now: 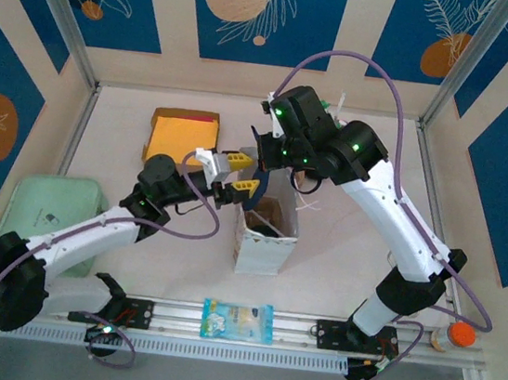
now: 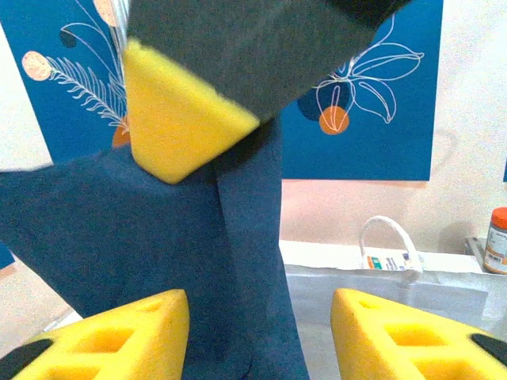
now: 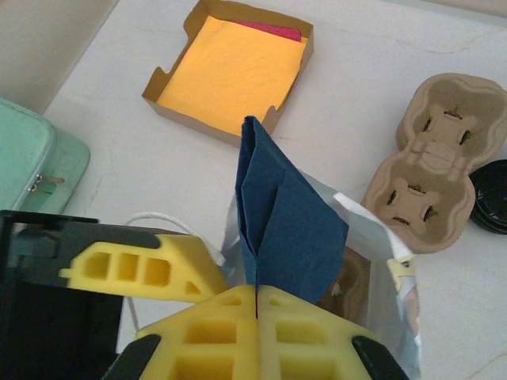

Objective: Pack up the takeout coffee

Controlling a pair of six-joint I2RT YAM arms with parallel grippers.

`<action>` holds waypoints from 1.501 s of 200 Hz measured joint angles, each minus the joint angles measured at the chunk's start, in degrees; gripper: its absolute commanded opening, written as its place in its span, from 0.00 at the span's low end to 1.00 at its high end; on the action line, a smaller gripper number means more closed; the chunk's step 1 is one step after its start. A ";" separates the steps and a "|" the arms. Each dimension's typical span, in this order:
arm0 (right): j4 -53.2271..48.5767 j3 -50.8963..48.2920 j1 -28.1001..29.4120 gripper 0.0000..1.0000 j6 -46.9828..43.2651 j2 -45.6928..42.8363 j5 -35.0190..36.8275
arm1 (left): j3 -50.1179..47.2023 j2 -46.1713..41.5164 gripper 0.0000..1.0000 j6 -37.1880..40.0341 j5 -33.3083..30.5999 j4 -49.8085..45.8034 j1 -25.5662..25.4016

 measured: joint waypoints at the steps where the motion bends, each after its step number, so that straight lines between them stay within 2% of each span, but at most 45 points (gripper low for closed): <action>1: -0.02 -0.07 0.00 0.00 -0.02 0.00 0.00 | -0.04 -0.13 0.51 0.00 -0.04 -0.07 0.00; 158: 3.28 -7.58 -0.13 0.00 0.83 0.00 -1.55 | -0.42 -10.67 0.57 -2.25 -6.08 -11.02 -0.07; 300: 8.17 -16.94 -2.03 0.00 2.58 -0.83 -4.50 | -0.42 -14.84 0.60 -5.20 -12.44 -21.22 -0.15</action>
